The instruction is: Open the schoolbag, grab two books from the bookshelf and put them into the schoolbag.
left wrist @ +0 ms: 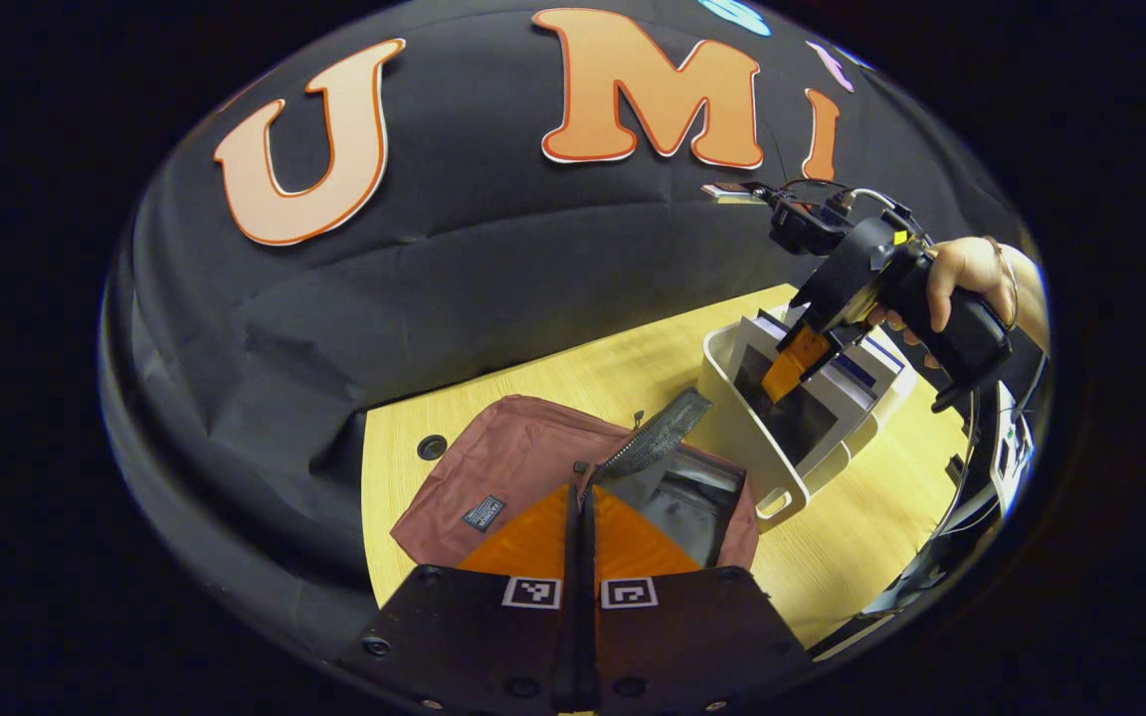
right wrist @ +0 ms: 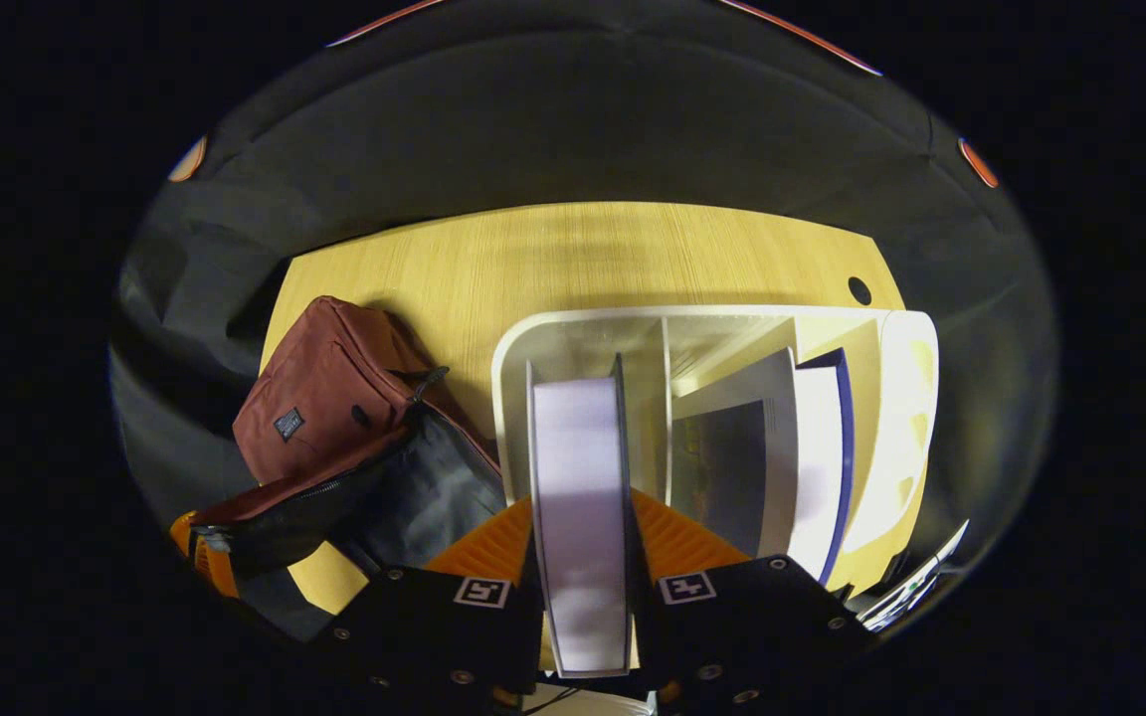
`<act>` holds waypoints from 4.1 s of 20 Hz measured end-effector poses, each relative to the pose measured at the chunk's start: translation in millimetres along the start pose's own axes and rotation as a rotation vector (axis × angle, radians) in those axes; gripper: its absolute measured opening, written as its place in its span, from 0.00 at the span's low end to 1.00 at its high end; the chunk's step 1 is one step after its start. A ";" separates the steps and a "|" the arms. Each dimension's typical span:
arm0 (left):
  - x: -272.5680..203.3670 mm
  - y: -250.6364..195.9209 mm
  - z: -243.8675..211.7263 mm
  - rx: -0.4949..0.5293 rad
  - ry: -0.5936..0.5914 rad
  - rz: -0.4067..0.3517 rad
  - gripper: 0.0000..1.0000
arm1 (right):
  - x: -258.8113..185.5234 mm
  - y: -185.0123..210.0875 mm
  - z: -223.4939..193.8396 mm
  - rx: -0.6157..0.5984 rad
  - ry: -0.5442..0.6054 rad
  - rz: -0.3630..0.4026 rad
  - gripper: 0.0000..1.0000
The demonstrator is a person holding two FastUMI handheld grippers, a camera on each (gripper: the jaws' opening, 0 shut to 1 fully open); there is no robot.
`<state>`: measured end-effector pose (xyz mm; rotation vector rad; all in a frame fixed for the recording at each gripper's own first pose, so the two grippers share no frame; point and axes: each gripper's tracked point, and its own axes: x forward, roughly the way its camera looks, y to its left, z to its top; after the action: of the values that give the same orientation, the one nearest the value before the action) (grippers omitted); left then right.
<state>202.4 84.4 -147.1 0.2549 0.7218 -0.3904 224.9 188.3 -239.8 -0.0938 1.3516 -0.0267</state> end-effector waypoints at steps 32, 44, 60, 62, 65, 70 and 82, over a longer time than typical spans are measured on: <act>-19.1 -25.4 2.4 0.081 -0.037 -0.022 0.00 | -161.5 12.9 -148.3 0.631 -0.510 0.605 0.33; -33.7 -43.2 5.9 0.190 -0.059 -0.077 0.01 | -2.2 129.6 -84.4 0.804 -0.449 0.670 0.33; -8.6 -36.7 7.4 0.080 -0.043 -0.146 0.00 | 73.2 187.9 -89.7 0.937 -0.189 0.564 0.88; -8.1 -31.2 10.1 0.068 -0.049 -0.139 0.01 | 68.5 182.9 -96.9 0.927 -0.174 0.553 0.98; -10.0 -22.3 10.5 0.055 -0.055 -0.123 0.01 | 66.9 168.0 -106.2 0.909 -0.173 0.527 0.98; -10.0 -22.0 7.3 0.039 -0.043 -0.119 0.01 | 51.1 133.6 -118.4 0.891 -0.215 0.532 0.98; -5.1 -37.4 -6.5 0.021 0.000 -0.103 0.01 | -31.6 -35.6 -183.1 0.603 -0.331 0.329 0.98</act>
<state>179.0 54.5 -151.7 0.2381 0.7331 -0.4956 40.6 145.7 -245.3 0.6074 0.9685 -0.1343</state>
